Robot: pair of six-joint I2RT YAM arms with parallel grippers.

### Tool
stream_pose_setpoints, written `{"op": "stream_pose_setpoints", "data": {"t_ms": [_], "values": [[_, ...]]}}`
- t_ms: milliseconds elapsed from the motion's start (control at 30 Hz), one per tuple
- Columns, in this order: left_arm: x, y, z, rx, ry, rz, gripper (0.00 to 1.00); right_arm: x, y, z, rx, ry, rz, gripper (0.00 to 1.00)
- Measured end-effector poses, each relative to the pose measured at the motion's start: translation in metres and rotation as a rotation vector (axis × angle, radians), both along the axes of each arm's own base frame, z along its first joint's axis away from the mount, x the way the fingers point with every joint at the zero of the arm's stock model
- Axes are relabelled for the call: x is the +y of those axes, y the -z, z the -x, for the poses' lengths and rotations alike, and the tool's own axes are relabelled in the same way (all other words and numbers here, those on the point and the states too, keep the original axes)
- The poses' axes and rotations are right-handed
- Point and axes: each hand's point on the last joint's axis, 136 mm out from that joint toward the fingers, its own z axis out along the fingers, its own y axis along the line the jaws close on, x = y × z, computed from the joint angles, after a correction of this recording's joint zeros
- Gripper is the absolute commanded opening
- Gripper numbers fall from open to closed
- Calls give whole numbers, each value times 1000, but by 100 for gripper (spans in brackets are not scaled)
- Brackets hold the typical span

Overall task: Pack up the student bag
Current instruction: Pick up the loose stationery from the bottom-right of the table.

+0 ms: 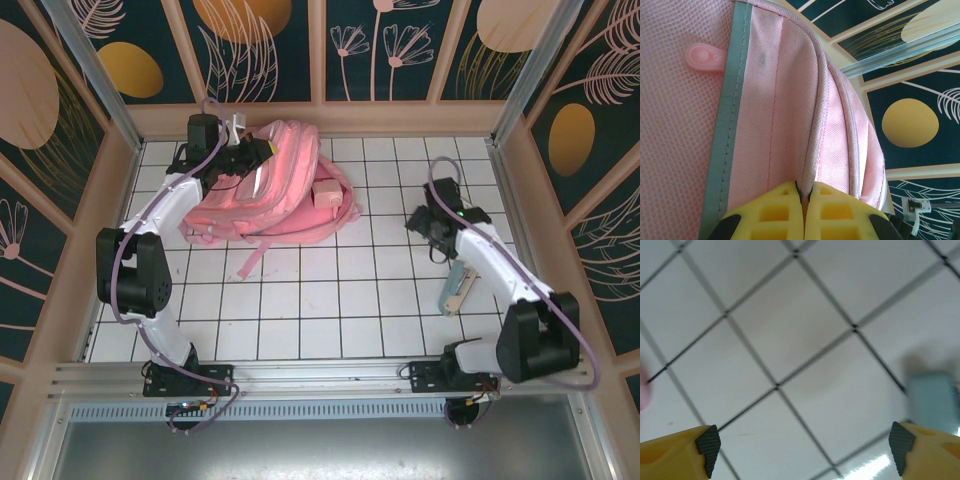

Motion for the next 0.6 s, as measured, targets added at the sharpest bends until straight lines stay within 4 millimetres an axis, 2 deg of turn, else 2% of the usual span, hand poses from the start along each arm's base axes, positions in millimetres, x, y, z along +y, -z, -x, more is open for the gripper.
{"op": "stream_pose_setpoints", "data": {"t_ms": [133,200,300,400,600], "values": [[0,0,0,0,0,0,0,-41,14,38,28,158,-11,64],[0,0,0,0,0,0,0,-58,21,54,40,235,-21,55],[0,0,0,0,0,0,0,-77,31,72,54,326,-38,48],[0,0,0,0,0,0,0,-85,38,80,77,373,-57,38],[0,0,0,0,0,1,0,-86,54,82,141,391,-91,37]]}}
